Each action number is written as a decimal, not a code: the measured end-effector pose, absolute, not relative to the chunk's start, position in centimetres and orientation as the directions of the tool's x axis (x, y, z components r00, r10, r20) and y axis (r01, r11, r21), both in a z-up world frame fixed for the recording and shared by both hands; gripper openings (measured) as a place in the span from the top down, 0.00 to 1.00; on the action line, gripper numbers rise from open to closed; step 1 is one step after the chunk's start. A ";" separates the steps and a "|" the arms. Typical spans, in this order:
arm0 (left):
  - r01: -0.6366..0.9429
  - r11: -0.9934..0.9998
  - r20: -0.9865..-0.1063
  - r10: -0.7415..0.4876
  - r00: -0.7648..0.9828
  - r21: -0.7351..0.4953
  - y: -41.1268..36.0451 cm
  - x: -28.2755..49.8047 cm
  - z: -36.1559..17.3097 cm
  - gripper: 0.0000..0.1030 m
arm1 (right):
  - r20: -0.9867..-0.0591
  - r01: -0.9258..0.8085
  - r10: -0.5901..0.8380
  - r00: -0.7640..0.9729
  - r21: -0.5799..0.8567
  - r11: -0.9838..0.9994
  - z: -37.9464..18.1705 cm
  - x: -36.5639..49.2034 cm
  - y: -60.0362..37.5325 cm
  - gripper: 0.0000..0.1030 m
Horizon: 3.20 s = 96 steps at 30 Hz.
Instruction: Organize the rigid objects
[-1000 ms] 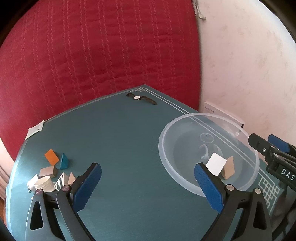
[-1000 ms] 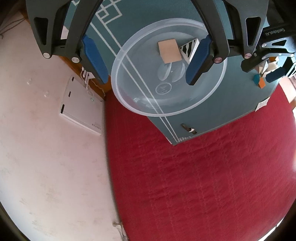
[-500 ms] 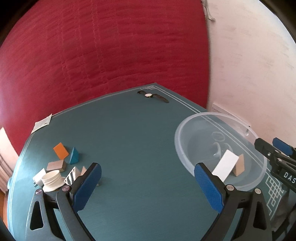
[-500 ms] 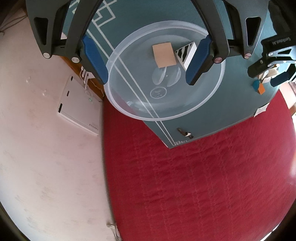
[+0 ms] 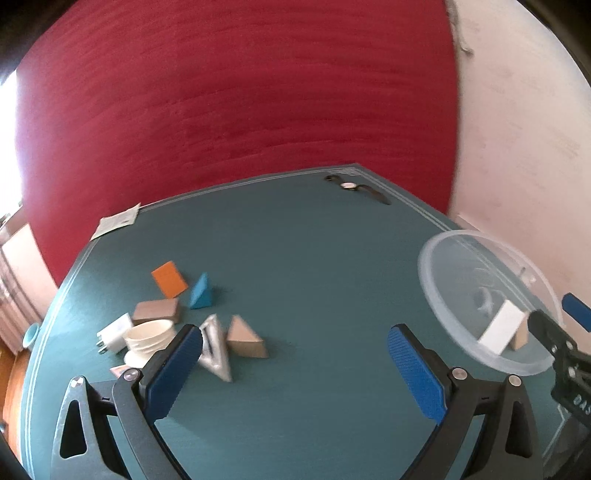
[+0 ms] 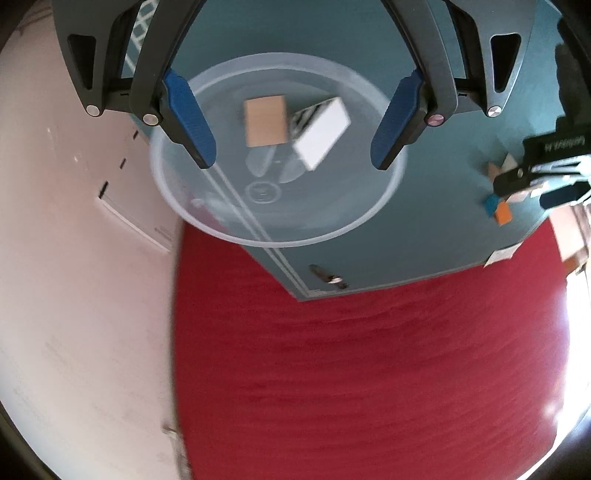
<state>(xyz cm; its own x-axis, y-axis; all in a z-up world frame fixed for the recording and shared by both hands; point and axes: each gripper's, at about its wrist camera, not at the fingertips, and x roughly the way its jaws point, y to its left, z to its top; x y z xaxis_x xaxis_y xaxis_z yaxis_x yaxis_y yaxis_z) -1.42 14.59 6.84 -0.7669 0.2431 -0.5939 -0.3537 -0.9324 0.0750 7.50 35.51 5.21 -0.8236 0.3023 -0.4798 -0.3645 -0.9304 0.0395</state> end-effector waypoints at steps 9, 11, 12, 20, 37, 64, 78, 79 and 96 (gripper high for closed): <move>-0.263 -0.963 -0.597 0.179 -0.782 0.055 9.3 -2.5 7.0 0.01 | -0.486 -0.278 0.243 -0.839 0.000 -0.961 5.0 6.4 32.2 0.16; -0.241 -0.969 -0.595 0.161 -0.788 0.056 8.3 -2.7 7.0 0.01 | -0.487 -0.261 0.227 -0.844 0.001 -0.965 5.0 6.2 31.6 0.16; -0.231 -0.971 -0.594 0.153 -0.790 0.056 7.7 -2.8 7.0 0.01 | -0.488 -0.249 0.216 -0.846 0.002 -0.969 5.1 6.0 31.1 0.16; -0.151 -0.988 -0.628 0.093 -0.773 0.040 3.5 -4.0 5.9 0.01 | -0.507 -0.178 0.154 -0.848 -0.001 -0.984 4.7 4.9 28.6 0.16; -0.097 -0.992 -0.675 0.014 -0.737 0.084 1.8 -5.9 2.8 0.01 | -0.541 -0.104 0.103 -0.835 -0.029 -0.994 3.9 4.4 26.0 0.16; -0.151 -0.988 -0.735 0.122 -0.667 -0.026 1.6 -6.8 1.9 0.60 | -0.550 -0.051 0.070 -0.832 -0.050 -0.997 3.7 4.7 24.5 0.16; -0.181 -0.983 -0.714 0.133 -0.688 -0.009 -1.1 -3.6 2.2 0.60 | -0.638 0.098 -0.176 -0.750 0.155 -0.983 3.5 1.6 21.6 0.16; -0.178 -0.984 -0.713 0.130 -0.689 -0.007 -1.3 -3.5 2.3 0.60 | -0.639 0.116 -0.190 -0.746 0.155 -0.981 3.6 1.2 20.9 0.16; -0.190 -0.981 -0.704 0.152 -0.694 -0.024 -2.9 -2.2 2.6 0.60 | -0.718 0.185 -0.288 -0.634 0.221 -0.958 2.1 -8.1 14.9 0.42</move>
